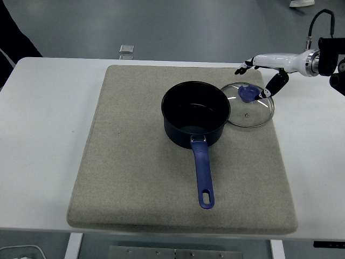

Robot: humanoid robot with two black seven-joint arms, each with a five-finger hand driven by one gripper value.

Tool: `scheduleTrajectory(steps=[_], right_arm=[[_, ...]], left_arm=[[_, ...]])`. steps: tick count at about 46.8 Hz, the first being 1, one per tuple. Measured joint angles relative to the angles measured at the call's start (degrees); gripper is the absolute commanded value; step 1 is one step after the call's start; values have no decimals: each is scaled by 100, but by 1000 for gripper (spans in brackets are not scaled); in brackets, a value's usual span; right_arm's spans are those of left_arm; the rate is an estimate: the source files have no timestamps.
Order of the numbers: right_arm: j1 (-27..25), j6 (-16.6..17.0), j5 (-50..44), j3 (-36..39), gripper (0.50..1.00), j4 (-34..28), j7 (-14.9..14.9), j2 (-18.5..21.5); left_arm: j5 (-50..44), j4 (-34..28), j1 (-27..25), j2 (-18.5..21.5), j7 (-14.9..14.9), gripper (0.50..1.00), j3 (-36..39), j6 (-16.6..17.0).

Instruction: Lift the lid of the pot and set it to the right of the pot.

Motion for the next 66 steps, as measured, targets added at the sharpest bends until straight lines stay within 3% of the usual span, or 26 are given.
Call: scheduleTrajectory(steps=[43,50,55,66], right_arm=[[-43,-68,71,25,909,-47,7,-9],[-49,-243,136,33,909,-117,9,1],[-77,-349,688,34,911,-157,7,5],[-43,-648,3024,55,911,-204,14,20]], left_arm=[[2,0,0,0,0,1000,0,0],[2,0,0,0,0,1000,0,0],[2,0,0,0,0,1000,0,0],[2,0,0,0,0,1000,0,0]])
